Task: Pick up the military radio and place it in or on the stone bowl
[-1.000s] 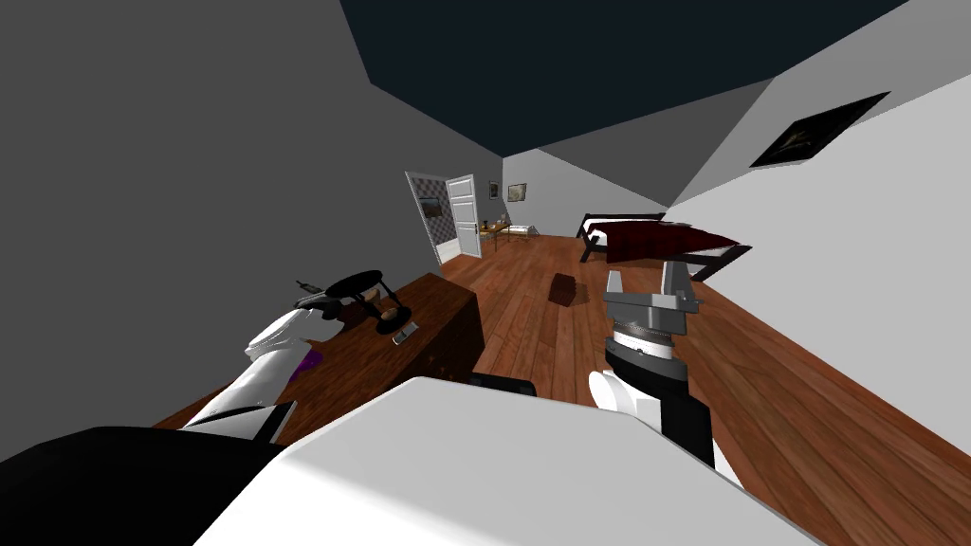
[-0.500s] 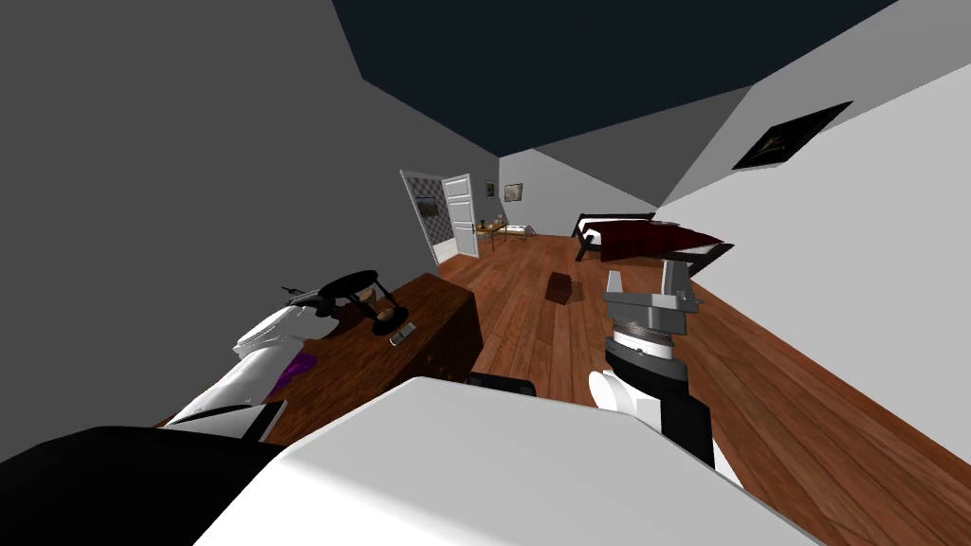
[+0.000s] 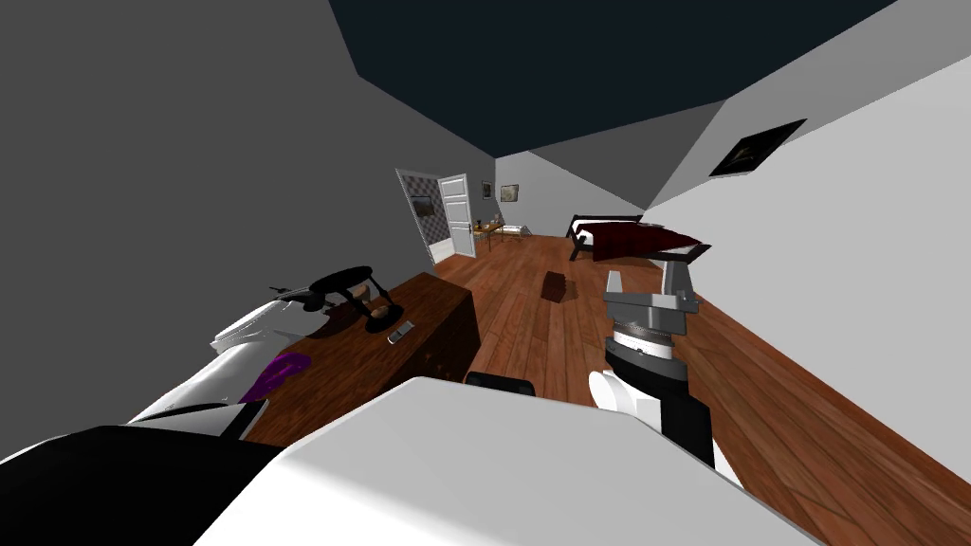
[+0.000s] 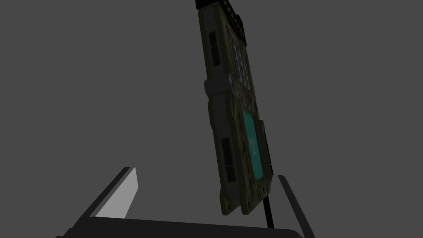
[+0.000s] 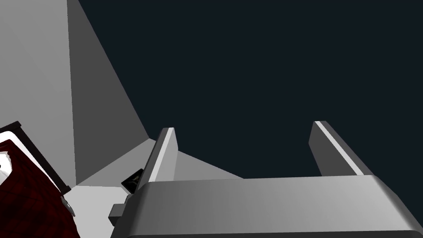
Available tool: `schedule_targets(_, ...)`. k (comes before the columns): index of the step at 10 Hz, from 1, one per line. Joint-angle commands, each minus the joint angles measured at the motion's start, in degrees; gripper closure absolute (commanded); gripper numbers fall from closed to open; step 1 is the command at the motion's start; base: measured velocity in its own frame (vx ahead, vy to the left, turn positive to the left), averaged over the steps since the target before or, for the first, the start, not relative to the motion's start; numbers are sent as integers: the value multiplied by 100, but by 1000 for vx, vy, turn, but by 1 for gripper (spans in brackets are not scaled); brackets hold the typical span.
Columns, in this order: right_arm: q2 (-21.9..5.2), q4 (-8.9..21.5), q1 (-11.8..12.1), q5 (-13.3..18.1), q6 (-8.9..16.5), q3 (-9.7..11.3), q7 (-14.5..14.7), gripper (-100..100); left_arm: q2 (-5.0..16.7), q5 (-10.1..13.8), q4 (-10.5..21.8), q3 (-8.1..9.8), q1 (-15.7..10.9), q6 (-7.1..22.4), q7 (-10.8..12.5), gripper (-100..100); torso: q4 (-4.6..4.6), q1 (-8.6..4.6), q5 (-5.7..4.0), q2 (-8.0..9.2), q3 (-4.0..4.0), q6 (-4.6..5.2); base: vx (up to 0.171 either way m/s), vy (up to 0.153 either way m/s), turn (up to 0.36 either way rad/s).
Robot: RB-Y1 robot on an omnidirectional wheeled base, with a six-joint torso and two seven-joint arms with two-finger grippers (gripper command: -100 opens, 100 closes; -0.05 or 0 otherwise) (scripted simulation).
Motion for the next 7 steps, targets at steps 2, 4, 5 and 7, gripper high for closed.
schedule_targets(2, 0, 0, 1, 0, 0, 0, 0, 0, 11, 13, 6, -4, -1, 8, -6, 0, -1, -2, -1, -8, -4, -2, -8, 0, -9)
schedule_targets(4, 0, 0, 1, 0, 0, 0, 0, 0, 3, 11, 9, -9, 4, 8, -5, 0, 1, -10, -11, -13, -6, -1, 0, 0, 0)
schedule_targets(5, 0, 0, 1, 0, 0, 0, 0, 0, 1, 11, 10, -9, 5, 8, -5, 0, 1, -14, -14, -13, -5, -1, 0, 0, 0)
schedule_targets(7, 0, 0, 1, 0, 0, 0, 0, 0, 2, 11, 10, -9, 5, 8, -5, 0, 1, -16, -14, -13, -5, 0, 0, 0, 0)
